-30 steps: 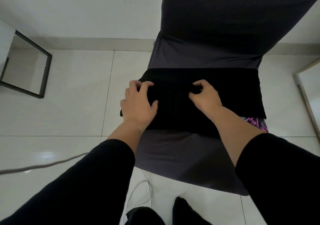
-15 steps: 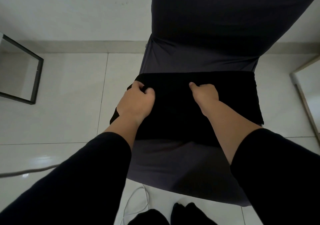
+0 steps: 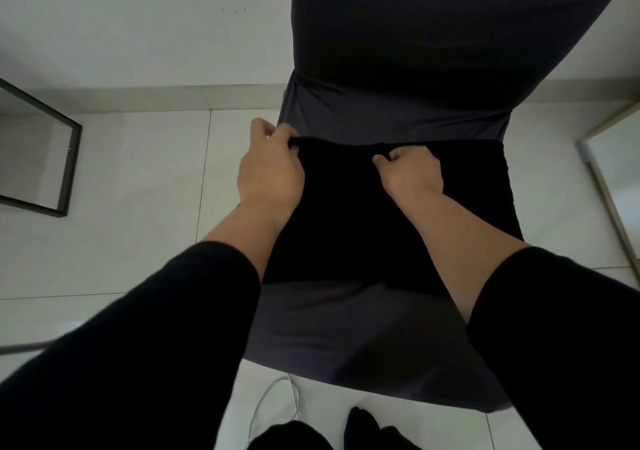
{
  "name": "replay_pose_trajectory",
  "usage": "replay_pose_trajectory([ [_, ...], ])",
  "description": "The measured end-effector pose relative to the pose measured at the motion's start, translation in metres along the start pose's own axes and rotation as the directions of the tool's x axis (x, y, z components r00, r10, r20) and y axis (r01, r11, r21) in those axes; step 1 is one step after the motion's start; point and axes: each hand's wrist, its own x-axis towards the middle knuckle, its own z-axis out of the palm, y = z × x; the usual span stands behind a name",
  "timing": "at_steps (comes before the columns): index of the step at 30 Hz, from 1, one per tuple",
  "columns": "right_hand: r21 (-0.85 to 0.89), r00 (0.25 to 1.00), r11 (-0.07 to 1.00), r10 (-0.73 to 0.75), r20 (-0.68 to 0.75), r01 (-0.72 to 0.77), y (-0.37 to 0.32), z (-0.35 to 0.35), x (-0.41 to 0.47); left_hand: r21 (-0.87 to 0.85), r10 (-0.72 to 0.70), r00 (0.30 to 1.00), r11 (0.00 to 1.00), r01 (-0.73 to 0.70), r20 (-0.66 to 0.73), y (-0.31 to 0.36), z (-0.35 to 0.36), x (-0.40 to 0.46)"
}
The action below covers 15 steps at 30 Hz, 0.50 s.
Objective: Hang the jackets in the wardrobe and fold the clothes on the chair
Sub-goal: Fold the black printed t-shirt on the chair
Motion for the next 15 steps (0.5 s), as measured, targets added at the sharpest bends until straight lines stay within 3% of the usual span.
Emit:
replay_pose_trajectory([
  [3, 0.116, 0.997, 0.991, -0.067, -0.034, 0.071, -0.001, -0.001, -0.003, -0.421, -0.059, 0.998, 0.905, 0.066, 0.030, 0.008, 0.000, 0.006],
  [5, 0.177, 0.992, 0.977, -0.112, -0.058, 0.120, 0.003, -0.002, -0.014, -0.445, -0.024, 1.000, 0.895, 0.020, -0.003, 0.008, -0.005, -0.007],
  [8, 0.218, 0.980, 0.956, -0.183, -0.081, 0.197, 0.016, -0.003, -0.041, -0.335, 0.093, 0.992, 0.935, -0.116, -0.085, -0.006, -0.015, -0.040],
  [10, 0.190, 0.968, 0.950, -0.237, -0.085, 0.249, 0.029, -0.002, -0.061, -0.240, 0.129, 0.990, 0.961, -0.140, -0.058, -0.018, -0.020, -0.065],
  [13, -0.006, 0.953, 0.953, -0.303, 0.001, 0.303, 0.053, 0.001, -0.086, 0.132, 0.141, 0.983, 0.979, -0.157, 0.122, -0.036, -0.021, -0.094],
  [15, -0.134, 0.947, 0.938, -0.318, 0.041, 0.320, 0.067, 0.003, -0.096, 0.339, 0.050, 0.967, 0.931, -0.135, 0.249, -0.037, -0.020, -0.106],
])
